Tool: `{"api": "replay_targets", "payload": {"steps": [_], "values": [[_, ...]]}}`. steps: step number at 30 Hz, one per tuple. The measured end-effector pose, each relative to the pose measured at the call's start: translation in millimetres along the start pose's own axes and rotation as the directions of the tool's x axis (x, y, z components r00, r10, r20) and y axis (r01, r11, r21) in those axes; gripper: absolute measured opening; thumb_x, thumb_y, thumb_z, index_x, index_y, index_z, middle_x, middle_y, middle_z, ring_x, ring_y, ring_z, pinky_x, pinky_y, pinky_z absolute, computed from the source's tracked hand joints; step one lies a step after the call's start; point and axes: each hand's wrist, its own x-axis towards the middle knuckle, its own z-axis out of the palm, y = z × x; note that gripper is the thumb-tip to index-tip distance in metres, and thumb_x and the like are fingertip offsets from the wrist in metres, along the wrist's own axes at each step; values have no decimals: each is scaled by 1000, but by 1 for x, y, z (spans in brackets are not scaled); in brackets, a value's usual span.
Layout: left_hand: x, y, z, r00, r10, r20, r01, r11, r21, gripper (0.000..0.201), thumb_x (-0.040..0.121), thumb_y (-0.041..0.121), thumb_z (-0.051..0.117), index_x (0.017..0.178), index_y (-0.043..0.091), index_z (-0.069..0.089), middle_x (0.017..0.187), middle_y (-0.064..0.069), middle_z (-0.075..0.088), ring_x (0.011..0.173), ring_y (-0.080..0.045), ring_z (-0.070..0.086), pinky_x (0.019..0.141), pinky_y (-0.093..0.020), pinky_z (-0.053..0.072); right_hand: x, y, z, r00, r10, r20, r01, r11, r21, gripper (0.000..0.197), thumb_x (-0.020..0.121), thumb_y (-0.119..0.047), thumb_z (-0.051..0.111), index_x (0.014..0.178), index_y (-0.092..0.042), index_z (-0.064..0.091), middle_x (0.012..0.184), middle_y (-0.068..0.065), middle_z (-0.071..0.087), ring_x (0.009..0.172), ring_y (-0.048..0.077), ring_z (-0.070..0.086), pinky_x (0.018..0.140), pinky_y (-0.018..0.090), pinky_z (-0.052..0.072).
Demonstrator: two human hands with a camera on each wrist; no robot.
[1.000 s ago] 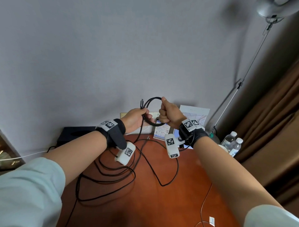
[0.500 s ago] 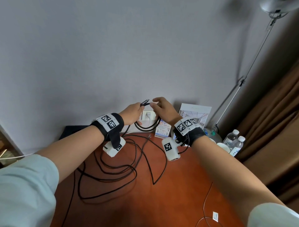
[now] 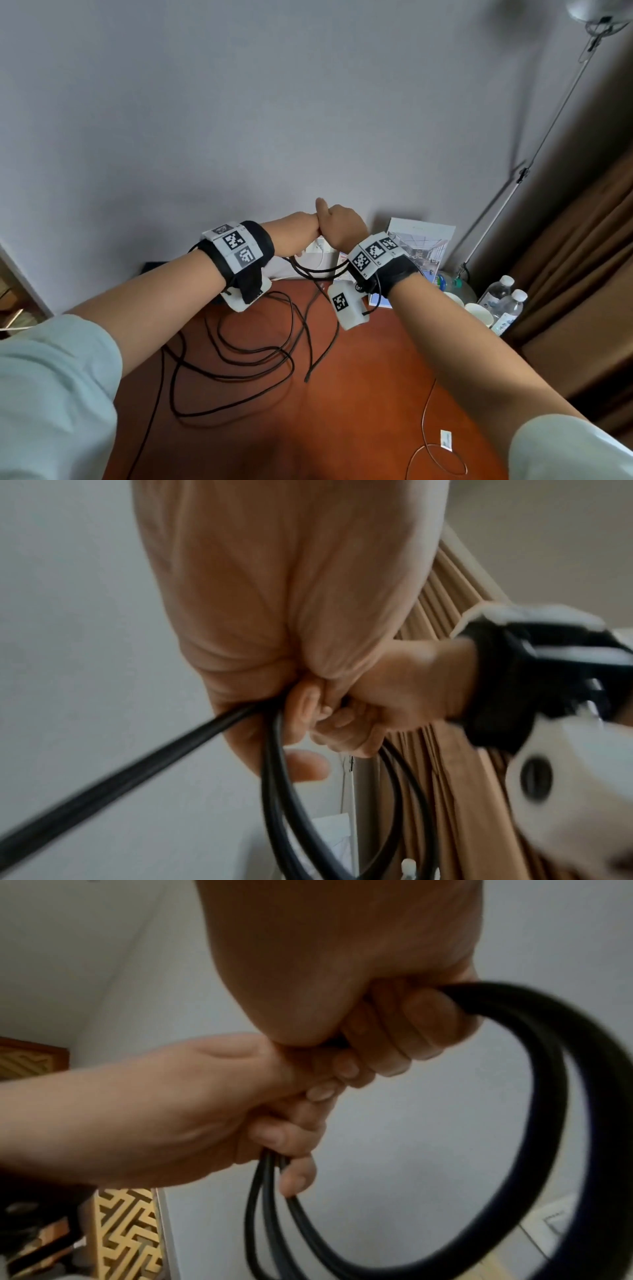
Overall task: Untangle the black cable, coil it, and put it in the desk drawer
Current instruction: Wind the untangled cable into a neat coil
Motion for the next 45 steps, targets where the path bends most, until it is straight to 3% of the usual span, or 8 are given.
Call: {"api": "replay_targets", "payload": {"steps": [2,6,10,14,21,26,35,45], "values": [[3,-7,0,999,12,37,-4,976,-217,21,101,14,31,105,5,50,83,-4,50,66,-21,60,68,-27,47,-3,1,2,998,21,-60,-21,1000,-5,37,103,-24,21,123,-3,44,103,19,60,96,35,57,77,38,41],[-4,-27,0,985,141,103,-38,750,-660,24,102,20,41,83,7,47,62,2,35,52,-8,42,78,-33,55,0,13,5,989,84,-124,-83,996,14,33,103,-25,24,93,-3,46,107,23,60,100,38,58,72,36,36],[-12,-46,5,975,195,110,-17,553,-833,29,101,34,41,79,16,47,61,6,27,56,-12,39,83,-30,52,2,20,15,976,192,-103,-148,931,332,18,96,-7,40,110,2,43,98,23,61,89,41,57,66,35,32],[-18,-56,17,974,197,110,31,368,-929,30,95,39,42,79,14,48,56,7,33,57,-15,46,94,-38,48,-4,23,22,949,307,-73,-187,733,654,36,98,-20,29,66,-12,44,59,2,46,54,22,39,48,28,30],[-28,-64,32,994,104,-41,-88,503,-860,30,102,33,38,79,16,46,61,5,20,54,-12,19,64,-24,33,-20,23,49,954,301,-19,-176,606,776,47,96,-33,30,53,-16,38,41,-7,36,39,14,30,48,25,25],[-32,-70,45,993,33,-114,-114,546,-830,18,102,26,41,103,10,48,74,-8,13,53,-8,20,51,-19,25,-23,30,65,973,231,-22,-156,723,673,53,103,-39,30,57,-17,42,50,-4,44,49,15,42,54,28,37],[-29,-58,46,994,35,-101,-85,825,-559,32,100,23,45,69,16,45,61,9,37,54,-8,31,50,-21,26,-37,11,65,980,195,-35,-136,793,593,56,95,-53,43,49,-20,49,52,-3,49,56,17,47,65,35,41],[-41,-64,50,992,111,55,-17,560,-828,44,93,51,38,77,13,54,52,5,25,59,-17,47,84,-29,41,-42,23,64,956,261,-134,-69,644,762,56,83,-53,56,45,-23,29,44,-1,28,47,20,26,58,42,33]]}}
